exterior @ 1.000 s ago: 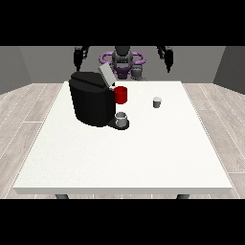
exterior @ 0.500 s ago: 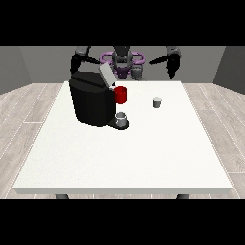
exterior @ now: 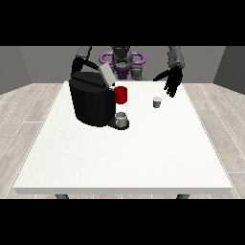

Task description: Insert the coffee pod into the coffee machine and close the lid

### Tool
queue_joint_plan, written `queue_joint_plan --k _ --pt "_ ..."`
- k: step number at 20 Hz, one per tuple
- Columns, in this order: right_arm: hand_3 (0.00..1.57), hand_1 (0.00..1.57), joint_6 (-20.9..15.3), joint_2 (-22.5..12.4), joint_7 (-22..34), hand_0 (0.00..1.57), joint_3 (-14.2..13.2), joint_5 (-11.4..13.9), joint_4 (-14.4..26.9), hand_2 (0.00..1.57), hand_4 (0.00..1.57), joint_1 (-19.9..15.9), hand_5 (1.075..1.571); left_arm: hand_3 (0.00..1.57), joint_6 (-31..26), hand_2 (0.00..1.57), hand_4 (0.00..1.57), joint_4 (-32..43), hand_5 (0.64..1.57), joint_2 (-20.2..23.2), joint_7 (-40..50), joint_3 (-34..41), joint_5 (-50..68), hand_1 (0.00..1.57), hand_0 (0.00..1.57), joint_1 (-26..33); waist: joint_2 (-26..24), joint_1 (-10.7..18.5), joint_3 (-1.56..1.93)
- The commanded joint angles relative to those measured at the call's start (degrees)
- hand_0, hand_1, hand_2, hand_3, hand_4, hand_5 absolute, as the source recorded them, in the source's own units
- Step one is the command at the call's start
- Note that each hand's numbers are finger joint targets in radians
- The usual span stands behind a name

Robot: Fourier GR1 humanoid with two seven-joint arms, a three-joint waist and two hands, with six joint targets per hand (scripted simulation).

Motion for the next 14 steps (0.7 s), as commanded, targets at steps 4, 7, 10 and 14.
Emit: queue_joint_plan --k 4,7,10,14 --pt "0.0 0.0 0.1 -0.1 2.0 0.0 -0.7 -0.5 1.7 0.0 0.0 -1.9 1.571 0.0 1.4 0.0 0.0 11.1 1.571 -0.4 -4.5 -1.8 -6.3 0.0 0.0 -4.4 3.4 -0.9 0.0" --pt "0.0 0.0 -1.6 0.8 1.5 0.0 -1.5 0.6 6.6 0.0 0.0 -4.1 1.571 0.0 2.9 0.0 0.0 11.7 1.571 -2.2 -1.6 -4.3 -10.2 0.0 0.0 -6.3 2.7 1.3 0.03" --pt "0.0 0.0 1.0 1.4 3.1 0.0 -1.7 -2.7 6.2 0.0 0.0 -3.4 1.571 0.0 2.8 0.42 0.0 17.0 1.571 -0.6 -3.6 -1.9 -10.9 0.0 0.0 -9.0 1.7 0.4 0.01" --pt "0.0 0.0 -1.0 1.0 -2.3 0.0 -2.7 -0.9 10.9 0.0 0.0 -4.4 1.571 0.66 10.4 0.97 0.0 19.4 1.571 -4.0 -6.4 -3.2 -15.5 0.95 0.95 -11.1 4.2 1.1 0.02"
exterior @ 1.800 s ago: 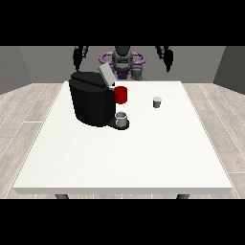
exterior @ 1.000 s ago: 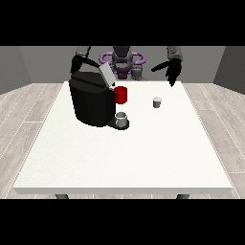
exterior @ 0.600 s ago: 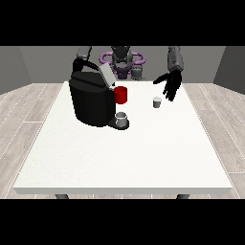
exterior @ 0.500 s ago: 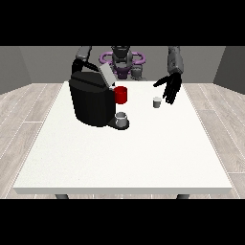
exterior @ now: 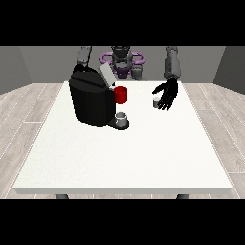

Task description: Insert the coffee pod into the coffee machine and close the lid

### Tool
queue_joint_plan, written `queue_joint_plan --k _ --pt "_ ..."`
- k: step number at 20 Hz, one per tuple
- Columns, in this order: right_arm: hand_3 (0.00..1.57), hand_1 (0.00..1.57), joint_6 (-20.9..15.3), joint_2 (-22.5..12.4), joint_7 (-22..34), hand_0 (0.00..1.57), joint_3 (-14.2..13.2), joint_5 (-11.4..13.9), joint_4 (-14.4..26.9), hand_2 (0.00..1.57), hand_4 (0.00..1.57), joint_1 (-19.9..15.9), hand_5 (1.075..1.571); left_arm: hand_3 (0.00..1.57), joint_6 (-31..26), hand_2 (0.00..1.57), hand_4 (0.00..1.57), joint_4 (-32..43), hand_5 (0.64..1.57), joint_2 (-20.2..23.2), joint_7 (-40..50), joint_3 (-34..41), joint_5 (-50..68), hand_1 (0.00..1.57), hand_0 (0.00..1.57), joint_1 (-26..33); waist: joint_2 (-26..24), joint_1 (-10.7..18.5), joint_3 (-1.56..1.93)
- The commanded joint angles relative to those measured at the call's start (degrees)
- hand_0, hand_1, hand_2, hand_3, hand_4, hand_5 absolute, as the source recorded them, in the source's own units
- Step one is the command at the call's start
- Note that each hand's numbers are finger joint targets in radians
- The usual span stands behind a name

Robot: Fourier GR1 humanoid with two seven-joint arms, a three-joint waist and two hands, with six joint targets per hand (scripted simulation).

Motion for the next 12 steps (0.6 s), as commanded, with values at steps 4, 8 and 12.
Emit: queue_joint_plan --k 4,8,12 --pt "0.0 0.0 0.6 0.5 0.9 0.0 0.0 -0.2 3.3 0.0 0.0 -2.7 1.571 0.91 8.2 1.11 0.45 3.1 1.571 -2.2 -2.5 -3.4 -8.6 1.07 1.07 -3.6 0.0 -0.1 0.0" --pt "0.0 0.0 0.0 1.2 -2.0 0.0 2.2 1.3 6.1 0.0 0.0 -0.7 1.571 0.84 4.1 1.02 0.41 6.1 1.571 -1.5 1.5 -5.9 -12.4 0.92 0.92 -5.7 -1.7 -0.9 0.03" --pt "0.0 0.0 -1.0 0.4 -2.7 0.0 -0.7 0.9 9.2 0.0 0.0 -4.8 1.571 0.88 2.7 1.02 0.34 8.7 1.571 2.5 -2.3 -6.5 -15.4 0.87 0.87 -7.5 2.0 0.9 0.03"
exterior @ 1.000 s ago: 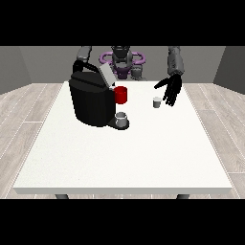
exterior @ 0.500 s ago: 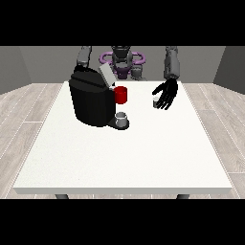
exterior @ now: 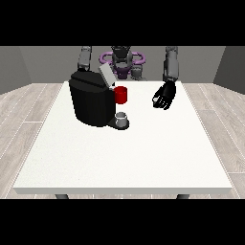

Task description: Insert the coffee pod into the coffee machine and close the lid

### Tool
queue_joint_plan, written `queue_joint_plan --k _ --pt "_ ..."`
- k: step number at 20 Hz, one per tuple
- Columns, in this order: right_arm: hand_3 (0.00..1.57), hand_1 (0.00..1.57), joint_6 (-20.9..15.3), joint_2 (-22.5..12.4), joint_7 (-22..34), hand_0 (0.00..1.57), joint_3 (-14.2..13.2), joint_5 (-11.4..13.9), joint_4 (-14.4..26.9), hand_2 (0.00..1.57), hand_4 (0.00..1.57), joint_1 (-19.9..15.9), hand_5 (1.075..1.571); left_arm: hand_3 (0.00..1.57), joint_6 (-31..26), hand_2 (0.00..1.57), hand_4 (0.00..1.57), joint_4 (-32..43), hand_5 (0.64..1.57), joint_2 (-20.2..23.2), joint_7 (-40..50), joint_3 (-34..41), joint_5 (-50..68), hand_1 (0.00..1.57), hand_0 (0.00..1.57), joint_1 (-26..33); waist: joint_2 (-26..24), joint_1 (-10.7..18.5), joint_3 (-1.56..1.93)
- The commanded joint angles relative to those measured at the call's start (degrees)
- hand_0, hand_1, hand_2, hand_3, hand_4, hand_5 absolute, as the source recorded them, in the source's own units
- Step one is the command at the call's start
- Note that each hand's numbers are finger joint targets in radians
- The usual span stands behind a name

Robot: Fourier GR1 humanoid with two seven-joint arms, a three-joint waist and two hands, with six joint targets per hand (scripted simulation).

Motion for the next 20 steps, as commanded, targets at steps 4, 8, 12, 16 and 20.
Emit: queue_joint_plan --k 4,8,12,16,20 --pt "0.0 0.0 2.7 -1.3 0.1 0.0 -2.2 -2.5 2.4 0.0 0.0 -3.4 1.571 0.81 -1.8 0.94 0.37 5.5 1.571 0.3 0.4 -2.9 -6.1 0.75 0.75 -1.2 -0.4 0.3 0.0" --pt "0.0 0.0 1.8 -0.2 -2.8 0.0 -2.0 -2.6 6.1 0.0 0.0 2.3 1.571 0.87 -5.0 0.98 0.4 6.2 1.571 -1.7 1.2 -3.2 -7.6 0.79 0.79 -1.8 -5.3 0.6 0.0" --pt "0.0 0.0 1.6 -0.5 -0.9 0.0 -0.3 -2.2 3.1 0.0 0.0 0.8 1.571 1.09 1.0 1.2 0.39 12.0 1.571 -1.3 -4.4 0.2 -8.2 1.12 1.12 -4.1 -1.9 -1.4 -0.03" --pt "0.0 0.0 -2.3 -1.5 -1.5 0.0 -1.5 1.0 8.3 0.0 0.0 1.9 1.571 1.3 -3.7 1.37 0.48 7.5 1.571 -2.9 -6.2 1.7 -3.9 1.37 1.37 -5.3 -4.9 1.9 -0.02" --pt "0.0 0.0 -1.5 -1.7 -0.7 0.0 -2.4 0.1 9.3 0.0 0.0 0.1 1.571 1.36 -7.6 1.43 0.52 8.1 1.571 -3.2 -6.3 4.2 -1.6 1.45 1.45 -8.2 -5.6 1.6 0.0"
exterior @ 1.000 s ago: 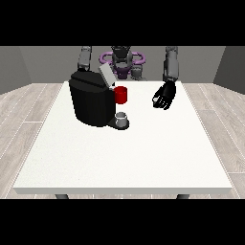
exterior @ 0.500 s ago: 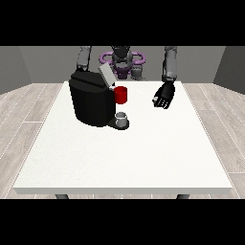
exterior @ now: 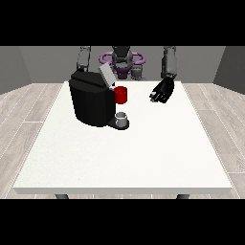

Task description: Insert the coffee pod into the coffee machine and close the lid

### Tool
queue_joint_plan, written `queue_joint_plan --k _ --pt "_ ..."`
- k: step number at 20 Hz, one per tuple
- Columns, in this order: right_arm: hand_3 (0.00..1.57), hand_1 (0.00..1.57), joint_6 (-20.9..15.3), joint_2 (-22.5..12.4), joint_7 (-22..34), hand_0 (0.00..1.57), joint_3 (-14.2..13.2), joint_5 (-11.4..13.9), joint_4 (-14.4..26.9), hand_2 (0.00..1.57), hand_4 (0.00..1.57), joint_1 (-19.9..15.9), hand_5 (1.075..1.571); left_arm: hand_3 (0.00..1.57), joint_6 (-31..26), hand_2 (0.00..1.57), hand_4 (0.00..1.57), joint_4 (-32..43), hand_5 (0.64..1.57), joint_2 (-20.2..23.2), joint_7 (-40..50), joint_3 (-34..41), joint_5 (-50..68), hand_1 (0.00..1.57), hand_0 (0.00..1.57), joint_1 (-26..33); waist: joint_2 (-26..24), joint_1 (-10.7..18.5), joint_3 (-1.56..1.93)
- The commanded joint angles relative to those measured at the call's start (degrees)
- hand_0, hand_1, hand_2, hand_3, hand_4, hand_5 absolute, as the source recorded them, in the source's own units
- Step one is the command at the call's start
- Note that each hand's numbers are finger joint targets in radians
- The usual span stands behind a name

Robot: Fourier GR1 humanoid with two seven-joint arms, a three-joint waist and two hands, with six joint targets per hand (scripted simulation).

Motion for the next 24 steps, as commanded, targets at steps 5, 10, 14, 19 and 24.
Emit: queue_joint_plan --k 5,10,14,19,24 --pt "0.0 0.0 -0.9 -1.6 1.0 0.0 -1.8 0.5 5.5 0.0 0.0 -0.6 1.571 1.33 -10.8 1.38 0.49 -3.7 1.571 -3.8 5.4 -0.5 1.4 1.38 1.38 -5.6 -6.3 2.3 0.04" --pt "0.0 0.0 -3.4 1.9 0.0 0.0 2.9 2.7 3.6 0.0 0.0 -0.8 1.571 1.33 -13.6 1.39 0.54 -2.0 1.571 -1.7 6.4 2.8 2.1 1.4 1.4 -10.9 -4.0 -1.2 0.01" --pt "0.0 0.0 0.5 -0.3 -2.6 0.0 0.2 0.4 4.7 0.0 0.0 1.9 1.571 1.33 -13.8 1.4 0.53 -4.6 1.571 -4.6 7.7 1.5 1.3 1.42 1.42 -9.6 -6.7 -1.1 0.02" --pt "0.0 0.0 -0.6 1.0 -2.6 0.0 0.4 0.8 4.4 0.0 0.0 -1.7 1.571 1.38 -19.7 1.42 0.54 -4.8 1.571 -2.3 9.0 4.5 3.5 1.42 1.42 -18.2 -4.5 -2.3 0.03" --pt "0.0 0.0 1.3 -0.4 -3.2 0.0 -0.1 -0.5 2.1 0.0 0.0 -3.0 1.571 1.27 -19.9 1.26 0.5 -3.6 1.571 -1.3 13.2 8.8 5.4 1.23 1.23 -22.9 -3.4 -4.7 0.02"
